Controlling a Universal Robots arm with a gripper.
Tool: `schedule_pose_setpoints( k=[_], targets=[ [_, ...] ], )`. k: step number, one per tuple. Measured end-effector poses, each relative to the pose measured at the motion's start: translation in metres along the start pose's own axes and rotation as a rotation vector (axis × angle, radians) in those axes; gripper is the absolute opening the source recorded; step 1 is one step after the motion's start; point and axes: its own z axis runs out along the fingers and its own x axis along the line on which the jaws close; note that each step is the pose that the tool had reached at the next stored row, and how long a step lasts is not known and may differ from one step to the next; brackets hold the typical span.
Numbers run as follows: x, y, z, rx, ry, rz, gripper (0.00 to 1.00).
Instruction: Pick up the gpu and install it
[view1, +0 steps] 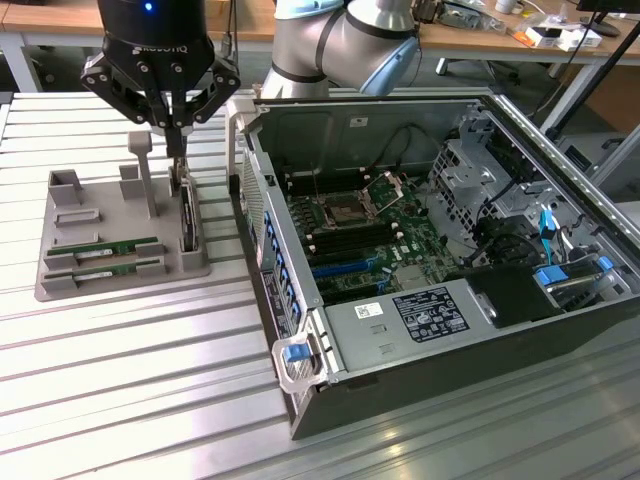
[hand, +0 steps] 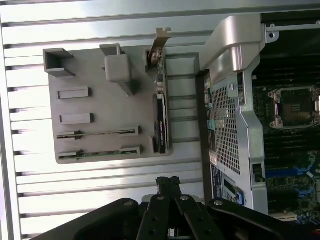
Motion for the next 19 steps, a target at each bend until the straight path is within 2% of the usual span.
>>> schedule_pose_setpoints(
  k=[19],
  targets=[
    [0.0097, -0.0007, -0.0003, 0.0000, 0.0000, 0.000, 0.10]
  ],
)
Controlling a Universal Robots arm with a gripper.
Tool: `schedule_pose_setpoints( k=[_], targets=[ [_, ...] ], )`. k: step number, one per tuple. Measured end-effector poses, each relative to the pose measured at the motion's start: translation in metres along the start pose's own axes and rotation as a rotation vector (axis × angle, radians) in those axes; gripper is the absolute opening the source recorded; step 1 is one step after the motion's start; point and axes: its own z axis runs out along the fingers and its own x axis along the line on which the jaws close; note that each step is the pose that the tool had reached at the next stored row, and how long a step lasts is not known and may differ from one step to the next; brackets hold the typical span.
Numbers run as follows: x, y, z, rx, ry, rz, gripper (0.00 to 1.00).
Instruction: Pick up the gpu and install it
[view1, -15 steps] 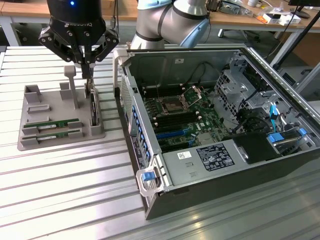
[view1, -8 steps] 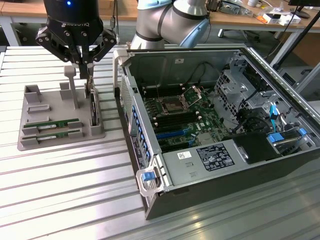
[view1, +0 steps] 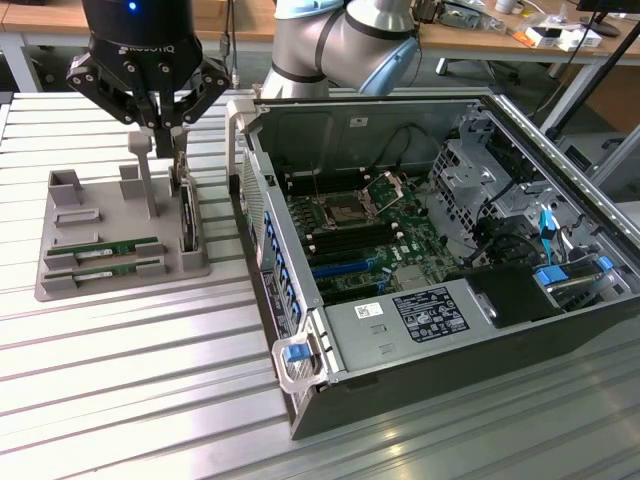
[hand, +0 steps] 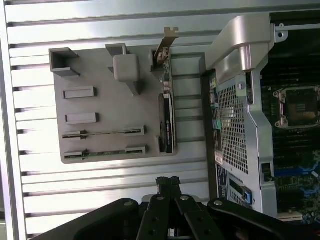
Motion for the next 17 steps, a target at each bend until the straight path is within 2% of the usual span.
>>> schedule_pose_setpoints(
  k=[17],
  targets=[
    [0.0085, -0.0006, -0.0003, 0.0001, 0.0001, 0.000, 0.10]
  ],
)
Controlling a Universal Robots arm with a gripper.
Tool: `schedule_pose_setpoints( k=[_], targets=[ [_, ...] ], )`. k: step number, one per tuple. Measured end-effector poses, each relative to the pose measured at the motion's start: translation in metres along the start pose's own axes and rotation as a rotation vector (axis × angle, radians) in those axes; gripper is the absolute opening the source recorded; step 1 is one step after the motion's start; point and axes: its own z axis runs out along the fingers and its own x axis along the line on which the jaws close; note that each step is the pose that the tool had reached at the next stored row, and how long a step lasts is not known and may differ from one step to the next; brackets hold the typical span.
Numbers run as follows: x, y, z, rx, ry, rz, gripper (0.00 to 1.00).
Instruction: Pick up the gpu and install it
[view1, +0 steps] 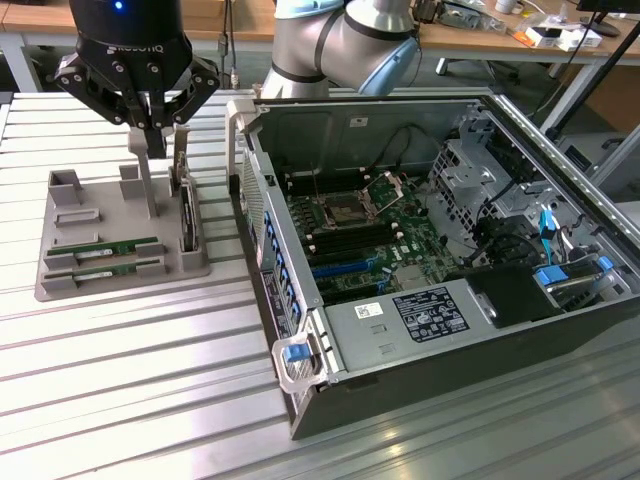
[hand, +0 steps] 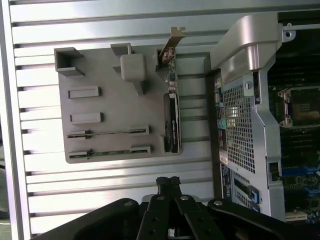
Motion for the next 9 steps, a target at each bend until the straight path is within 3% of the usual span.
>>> schedule_pose_setpoints(
  k=[9],
  targets=[
    [0.0021, -0.0002, 0.0000, 0.0000, -0.0001, 0.000, 0.10]
  ],
)
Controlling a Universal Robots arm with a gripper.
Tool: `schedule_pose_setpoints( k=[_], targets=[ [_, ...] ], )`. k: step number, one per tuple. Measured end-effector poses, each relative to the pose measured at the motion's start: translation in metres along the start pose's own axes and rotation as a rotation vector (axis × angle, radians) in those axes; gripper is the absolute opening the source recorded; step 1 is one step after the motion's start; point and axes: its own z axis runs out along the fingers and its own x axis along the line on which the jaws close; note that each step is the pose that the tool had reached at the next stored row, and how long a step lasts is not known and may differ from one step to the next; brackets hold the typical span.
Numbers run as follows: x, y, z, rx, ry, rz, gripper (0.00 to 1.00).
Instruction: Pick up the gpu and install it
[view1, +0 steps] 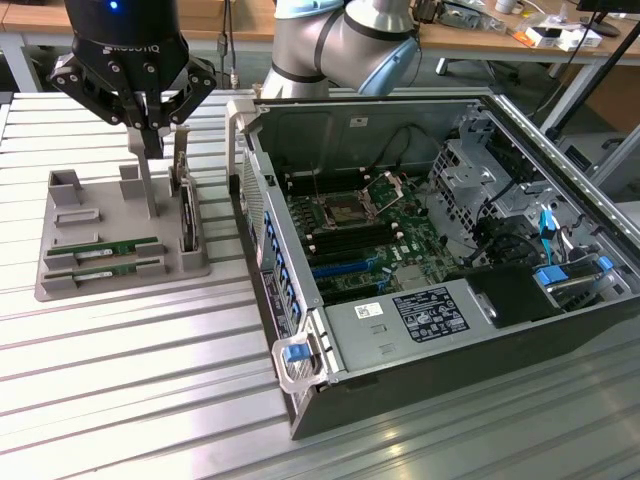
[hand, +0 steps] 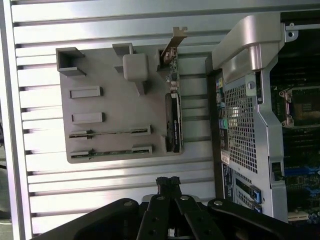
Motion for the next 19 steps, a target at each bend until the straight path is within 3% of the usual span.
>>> schedule_pose_setpoints(
  k=[11, 19],
  targets=[
    [0.0000, 0.0000, 0.0000, -0.0005, 0.0010, -0.023, 0.10],
    [0.0000, 0.0000, 0.0000, -0.0047, 0.0085, -0.192, 0.10]
  ],
)
